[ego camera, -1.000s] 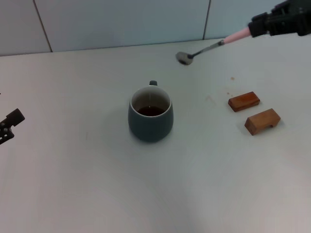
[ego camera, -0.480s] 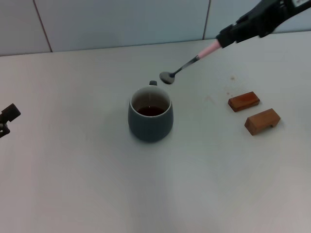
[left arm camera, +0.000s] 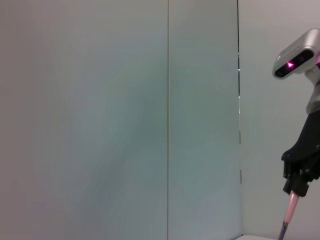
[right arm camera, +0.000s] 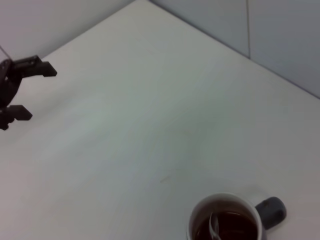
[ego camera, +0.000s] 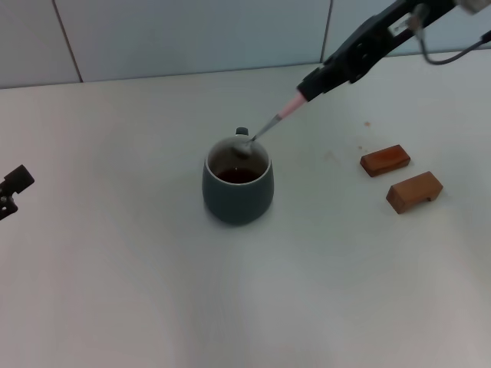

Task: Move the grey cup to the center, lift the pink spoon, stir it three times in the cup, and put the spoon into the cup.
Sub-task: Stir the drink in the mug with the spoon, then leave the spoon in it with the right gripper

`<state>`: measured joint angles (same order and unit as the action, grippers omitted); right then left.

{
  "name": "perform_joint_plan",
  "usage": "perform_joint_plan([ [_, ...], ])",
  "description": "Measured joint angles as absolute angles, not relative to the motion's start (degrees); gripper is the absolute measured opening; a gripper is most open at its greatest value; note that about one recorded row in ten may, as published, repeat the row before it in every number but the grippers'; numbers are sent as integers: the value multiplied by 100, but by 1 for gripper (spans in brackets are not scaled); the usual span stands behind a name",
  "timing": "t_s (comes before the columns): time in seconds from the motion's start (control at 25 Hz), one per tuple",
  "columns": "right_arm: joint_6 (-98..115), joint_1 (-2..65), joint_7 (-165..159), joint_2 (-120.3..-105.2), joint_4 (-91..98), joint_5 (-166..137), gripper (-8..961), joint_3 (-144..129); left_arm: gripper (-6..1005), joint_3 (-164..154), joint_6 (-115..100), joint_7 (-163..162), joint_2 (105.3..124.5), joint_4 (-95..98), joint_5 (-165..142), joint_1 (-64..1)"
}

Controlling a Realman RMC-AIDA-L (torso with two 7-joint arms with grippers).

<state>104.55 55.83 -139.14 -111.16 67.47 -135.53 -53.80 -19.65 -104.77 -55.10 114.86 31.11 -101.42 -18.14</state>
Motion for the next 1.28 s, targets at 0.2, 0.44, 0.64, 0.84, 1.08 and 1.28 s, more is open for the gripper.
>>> perform_joint_plan([
  [0.2, 10137, 5803, -13751, -11145, 6160, -13666, 118, -5464, 819, -1993, -10484, -5510, 11487, 3111, -10143, -1792],
  [0.44, 9877, 6012, -13608, -11150, 5595, -13717, 119, -5543, 819, -2121, -10486, -5505, 11482, 3111, -10247, -1785],
  [0.64, 9702, 6158, -13576, -11159, 5252, -13822, 119, -5582, 819, -2578, -10452, -5509, 11418, 3117, -10297, -1750],
  [0.84, 9605, 6326, -13573, -11171, 4992, -13957, 118, -5583, 819, -2769, -10360, -5619, 11371, 3165, -10686, -1780],
  [1.08, 9514, 6494, -13570, -11220, 4852, -14136, 119, -5591, 819, -2769, -10132, -5799, 11373, 3237, -11339, -1919],
  [1.28, 9471, 6599, -13573, -11245, 4729, -14282, 119, -5657, 819, -2752, -10055, -5869, 11398, 3311, -11532, -1966],
])
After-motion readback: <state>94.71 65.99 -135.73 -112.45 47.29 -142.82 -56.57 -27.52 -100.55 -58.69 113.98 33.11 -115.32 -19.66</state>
